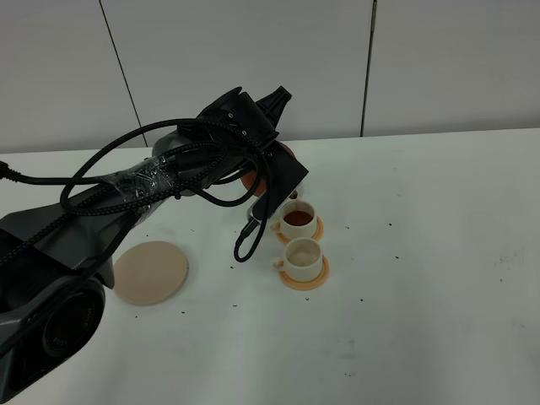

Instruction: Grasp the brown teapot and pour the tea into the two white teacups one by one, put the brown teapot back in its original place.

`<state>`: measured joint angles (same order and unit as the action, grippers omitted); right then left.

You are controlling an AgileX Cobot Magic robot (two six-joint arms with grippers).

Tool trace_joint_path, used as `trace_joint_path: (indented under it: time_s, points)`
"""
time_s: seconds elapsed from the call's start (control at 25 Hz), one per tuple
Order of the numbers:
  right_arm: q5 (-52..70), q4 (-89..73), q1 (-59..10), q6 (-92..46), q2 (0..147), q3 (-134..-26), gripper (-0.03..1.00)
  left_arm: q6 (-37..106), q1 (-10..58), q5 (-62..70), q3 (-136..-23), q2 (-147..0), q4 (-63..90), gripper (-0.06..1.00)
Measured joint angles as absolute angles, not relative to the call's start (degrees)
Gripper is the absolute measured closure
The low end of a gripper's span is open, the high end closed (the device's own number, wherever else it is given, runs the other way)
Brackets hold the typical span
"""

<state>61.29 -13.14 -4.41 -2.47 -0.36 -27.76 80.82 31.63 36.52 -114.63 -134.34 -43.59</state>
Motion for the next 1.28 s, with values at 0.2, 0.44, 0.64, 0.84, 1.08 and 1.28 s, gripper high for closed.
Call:
trace_joint_path:
  time_s: [0.2, 0.44, 0.64, 0.84, 1.08, 1.28]
  points:
    - [61.29, -13.14, -4.41, -2.47, -0.36, -27.76, 0.73, 80.82, 31.63, 35.85, -114.63, -134.34, -43.53, 0.77]
    - [61.29, -13.14, -4.41, -2.47, -0.36, -27.76, 0.73, 80.82, 32.21, 35.35, -114.63, -134.34, -43.53, 0.77]
    - [61.29, -13.14, -4.41, -2.47, -0.36, -27.76, 0.73, 80.82, 32.26, 35.29, -114.63, -134.34, -43.53, 0.77]
    - [61.29, -13.14, -4.41, -2.47, -0.36, -27.76, 0.73, 80.82, 32.26, 35.29, -114.63, -134.34, -43.53, 0.77]
    - [61.29, -13.14, -4.41, -2.47, -0.36, -27.76, 0.73, 80.77, 32.26, 35.29, -114.63, -134.34, -42.92, 0.77]
    - [61.29, -13.14, -4.41, -2.47, -0.36, -27.76, 0.73, 80.77, 32.26, 35.29, -114.63, -134.34, -42.49, 0.77]
